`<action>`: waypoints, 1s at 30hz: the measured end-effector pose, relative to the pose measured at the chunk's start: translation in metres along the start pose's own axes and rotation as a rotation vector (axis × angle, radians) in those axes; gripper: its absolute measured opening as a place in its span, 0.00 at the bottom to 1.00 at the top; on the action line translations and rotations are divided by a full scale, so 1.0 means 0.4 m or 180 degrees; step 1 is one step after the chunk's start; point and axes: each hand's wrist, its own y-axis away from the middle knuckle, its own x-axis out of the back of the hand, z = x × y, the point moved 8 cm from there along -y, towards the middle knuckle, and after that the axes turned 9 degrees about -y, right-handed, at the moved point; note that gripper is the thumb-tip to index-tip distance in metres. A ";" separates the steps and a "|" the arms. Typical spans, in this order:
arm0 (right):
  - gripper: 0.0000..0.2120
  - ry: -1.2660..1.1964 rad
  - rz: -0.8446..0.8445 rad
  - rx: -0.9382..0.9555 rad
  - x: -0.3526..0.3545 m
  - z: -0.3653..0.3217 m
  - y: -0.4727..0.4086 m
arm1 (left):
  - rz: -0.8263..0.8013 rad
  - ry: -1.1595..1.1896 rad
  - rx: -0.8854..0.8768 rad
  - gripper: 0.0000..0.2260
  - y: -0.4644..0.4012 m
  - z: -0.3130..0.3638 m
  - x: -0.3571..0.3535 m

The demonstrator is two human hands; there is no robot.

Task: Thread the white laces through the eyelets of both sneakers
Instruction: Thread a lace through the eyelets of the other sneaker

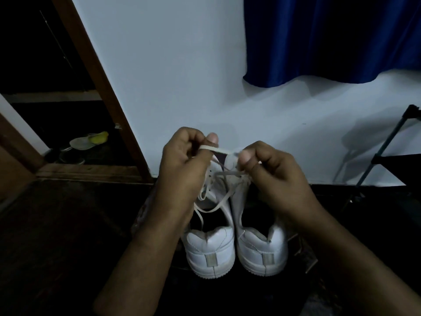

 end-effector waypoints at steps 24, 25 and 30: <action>0.27 0.3516 -0.0064 -0.0526 0.126 0.031 -0.003 | -0.0300 0.2000 0.0136 0.11 -0.015 0.019 0.009; 0.23 0.3557 -0.0103 -0.0615 0.126 0.044 -0.002 | -0.0199 0.2044 0.0141 0.10 -0.019 0.015 0.019; 0.11 0.2402 -0.0104 -0.0908 0.157 0.096 -0.015 | 0.0413 0.1302 -0.0124 0.08 -0.021 0.021 0.063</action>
